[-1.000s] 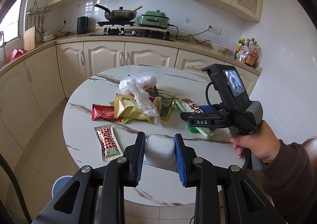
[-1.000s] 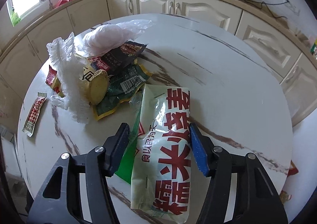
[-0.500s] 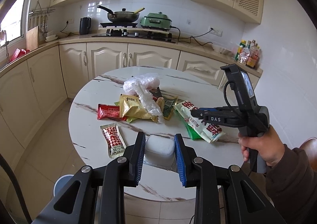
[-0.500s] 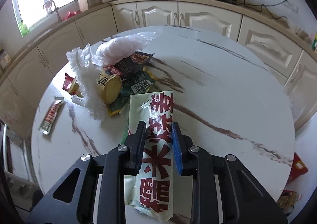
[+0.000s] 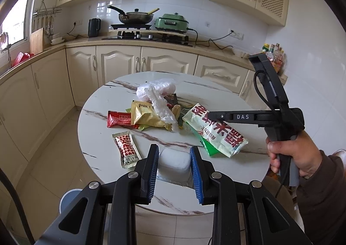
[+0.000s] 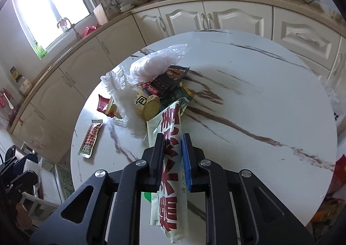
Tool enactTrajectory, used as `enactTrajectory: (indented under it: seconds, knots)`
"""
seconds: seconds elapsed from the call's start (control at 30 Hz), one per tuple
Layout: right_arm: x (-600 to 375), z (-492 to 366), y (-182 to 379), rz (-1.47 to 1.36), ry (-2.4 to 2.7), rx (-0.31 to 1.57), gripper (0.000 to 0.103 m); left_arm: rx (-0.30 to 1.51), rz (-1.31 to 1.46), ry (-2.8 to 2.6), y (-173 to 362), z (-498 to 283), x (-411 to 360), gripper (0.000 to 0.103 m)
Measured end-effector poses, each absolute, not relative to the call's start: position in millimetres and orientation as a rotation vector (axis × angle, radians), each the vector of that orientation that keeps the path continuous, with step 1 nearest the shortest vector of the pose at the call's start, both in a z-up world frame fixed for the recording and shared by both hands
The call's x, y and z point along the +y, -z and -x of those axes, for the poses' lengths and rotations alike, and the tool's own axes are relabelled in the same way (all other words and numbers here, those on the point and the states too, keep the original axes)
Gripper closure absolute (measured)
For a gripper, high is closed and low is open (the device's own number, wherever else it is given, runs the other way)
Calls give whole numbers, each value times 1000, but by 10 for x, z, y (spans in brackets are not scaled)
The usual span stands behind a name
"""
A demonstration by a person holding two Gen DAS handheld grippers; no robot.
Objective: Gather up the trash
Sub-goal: 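Lift the green-white packet with the right tool while the left tool holds the white block, then carry both items over the blue bucket and open both tools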
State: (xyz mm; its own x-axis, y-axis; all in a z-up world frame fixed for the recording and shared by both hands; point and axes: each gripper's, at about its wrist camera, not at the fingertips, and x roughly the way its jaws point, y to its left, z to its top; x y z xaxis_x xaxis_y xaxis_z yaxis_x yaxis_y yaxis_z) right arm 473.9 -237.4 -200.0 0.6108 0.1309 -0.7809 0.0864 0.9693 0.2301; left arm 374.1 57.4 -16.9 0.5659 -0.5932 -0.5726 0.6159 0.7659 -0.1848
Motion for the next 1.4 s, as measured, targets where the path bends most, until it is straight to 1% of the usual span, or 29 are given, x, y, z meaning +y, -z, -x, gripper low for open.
enactTrajectory:
  seconds: [0.2, 0.53, 0.87, 1.2, 1.4]
  knots:
    - [-2198, -4741, 1927, -243, -50, 915, 87, 655, -27, 703, 160, -3742, 643, 78]
    - [-1726, -4725, 1756, -134, -96, 891, 88, 662, -5, 690, 221, -3752, 755, 78]
    - [-1591, -4793, 1711, -124, -115, 847, 89, 657, 18, 669, 207, -3783, 930, 78]
    - [-1367, -4899, 1585, -98, -155, 810, 90, 642, 54, 614, 210, -3857, 1222, 78]
    - [-921, -5025, 1481, -75, -249, 782, 90, 645, 87, 541, 292, -3924, 1605, 78]
